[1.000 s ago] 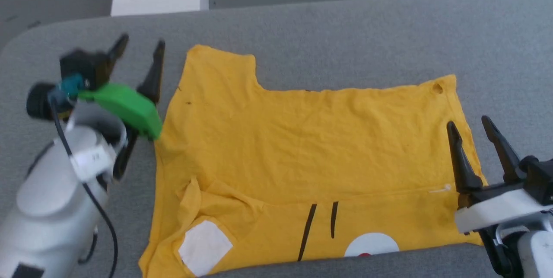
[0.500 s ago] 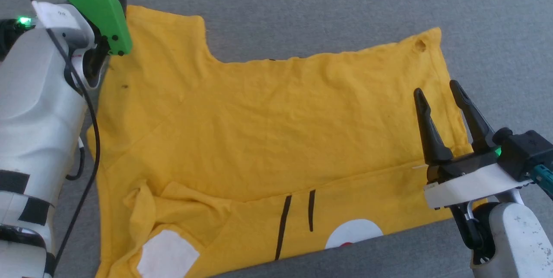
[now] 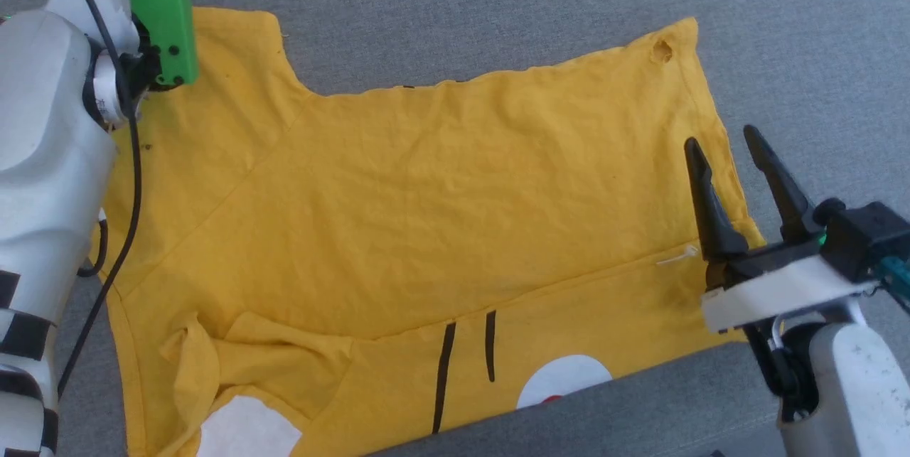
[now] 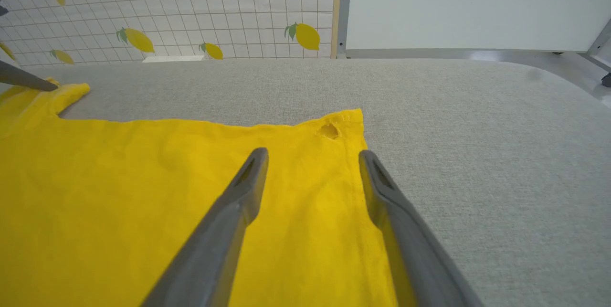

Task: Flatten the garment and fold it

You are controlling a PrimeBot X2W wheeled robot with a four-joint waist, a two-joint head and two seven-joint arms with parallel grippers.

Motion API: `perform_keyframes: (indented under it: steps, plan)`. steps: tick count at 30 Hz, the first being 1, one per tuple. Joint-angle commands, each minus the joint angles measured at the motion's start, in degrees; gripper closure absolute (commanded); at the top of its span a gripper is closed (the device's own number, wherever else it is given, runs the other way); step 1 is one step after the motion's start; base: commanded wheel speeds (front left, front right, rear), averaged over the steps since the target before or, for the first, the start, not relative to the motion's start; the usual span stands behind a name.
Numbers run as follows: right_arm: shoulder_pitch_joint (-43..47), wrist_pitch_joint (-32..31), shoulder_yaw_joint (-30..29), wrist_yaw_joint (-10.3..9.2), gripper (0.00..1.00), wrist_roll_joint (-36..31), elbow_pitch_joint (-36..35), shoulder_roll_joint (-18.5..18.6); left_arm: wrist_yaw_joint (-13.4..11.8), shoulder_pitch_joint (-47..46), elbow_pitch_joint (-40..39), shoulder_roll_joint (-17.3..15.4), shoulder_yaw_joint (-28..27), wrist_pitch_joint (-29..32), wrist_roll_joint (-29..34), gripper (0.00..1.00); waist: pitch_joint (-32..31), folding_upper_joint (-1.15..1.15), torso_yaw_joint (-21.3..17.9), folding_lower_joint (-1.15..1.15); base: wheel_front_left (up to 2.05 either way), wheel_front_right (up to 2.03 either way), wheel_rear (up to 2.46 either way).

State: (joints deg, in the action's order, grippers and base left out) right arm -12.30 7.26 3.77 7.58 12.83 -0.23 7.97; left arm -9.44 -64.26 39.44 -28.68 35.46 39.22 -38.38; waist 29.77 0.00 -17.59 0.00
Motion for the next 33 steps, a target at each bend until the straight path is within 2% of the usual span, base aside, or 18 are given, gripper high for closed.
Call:
perform_keyframes:
  steps: [1, 7, 12, 17, 22, 23, 24, 25, 26, 29, 32, 33]
  plan:
    - [-2.60, -0.96, -0.31, -0.09, 0.00, -0.50, 0.24, 0.29, -0.36, 3.22, 0.43, -0.37, 0.72, 1.57, -0.70, 1.00, 0.01, 0.00, 0.19, 0.00, 0.00, 0.00, 0.00]
    - [-14.01, -11.66, -3.03, -0.09, 0.00, -0.66, 5.83, 0.90, -0.41, 4.14, -4.04, -1.34, 0.40, 3.29, -1.88, 1.00, 0.03, 0.00, 0.97, 0.00, 0.00, 0.00, 0.00]
    - [-25.49, -25.71, -6.62, -0.09, 0.00, -1.45, 16.93, 0.03, -0.32, 4.29, -7.22, -1.56, 0.55, 4.04, -2.30, 1.00, 0.47, 0.00, 2.25, 0.00, 0.00, 0.00, 0.00]
    - [-33.77, -36.57, -9.42, -0.09, 0.00, -3.92, 26.99, -0.91, -0.08, 4.10, -9.41, -1.47, 0.95, 4.74, -2.52, 1.00, 1.56, 0.00, 3.74, 0.00, 0.00, 0.00, 0.00]
    - [-38.42, -45.59, -11.24, -0.09, 0.00, -7.24, 33.55, -1.73, 0.11, 4.03, -10.48, -1.43, 0.96, 4.51, -2.81, 1.00, 2.43, 0.00, 4.67, 0.00, 0.00, 0.00, 0.00]
    - [-39.04, -47.85, -11.65, -0.09, 0.43, -8.27, 34.72, -1.80, 0.22, 4.03, -10.59, -1.44, 0.95, 4.41, -2.90, 1.00, 2.54, 0.00, 4.80, 0.00, 0.00, 0.00, 0.00]
    - [-39.42, -49.66, -11.81, -0.09, 0.62, -9.05, 35.44, -1.91, 0.33, 4.04, -10.66, -1.43, 0.91, 4.27, -3.00, 1.00, 2.57, 0.00, 4.88, 0.00, 0.00, 0.00, 0.00]
    - [-39.75, -51.60, -12.36, -0.09, 0.90, -9.83, 35.93, -2.16, 0.48, 4.08, -10.71, -1.42, 0.84, 4.00, -3.13, 1.00, 2.54, 0.00, 4.95, 0.00, 0.00, 0.00, 0.00]
    - [-39.95, -52.69, -12.72, -0.09, 1.00, -10.60, 35.93, -2.34, 0.64, 4.12, -10.76, -1.41, 0.81, 3.73, -3.20, 1.00, 2.51, 0.00, 5.00, 0.00, 0.00, 0.00, 0.00]
    - [-39.70, -55.03, -14.03, -0.09, 1.00, -12.60, 34.97, -2.99, 1.21, 4.44, -11.08, -1.44, 0.94, 2.23, -3.01, 1.00, 1.92, 0.00, 5.16, 0.00, 0.00, 0.00, 0.00]
    - [-38.59, -53.22, -14.11, -0.09, 1.00, -12.73, 32.58, -3.63, 1.82, 5.04, -11.99, -1.83, 0.64, -1.64, -2.32, 1.00, 0.71, 0.00, 5.34, 0.00, 0.00, 0.00, 0.00]
    - [-36.31, -47.99, -13.04, -0.09, 1.00, -10.69, 29.73, -3.92, 2.34, 6.88, -13.54, -2.31, -0.28, -8.93, -1.38, 1.00, -1.39, 0.00, 5.78, 0.00, 0.00, 0.00, 0.00]
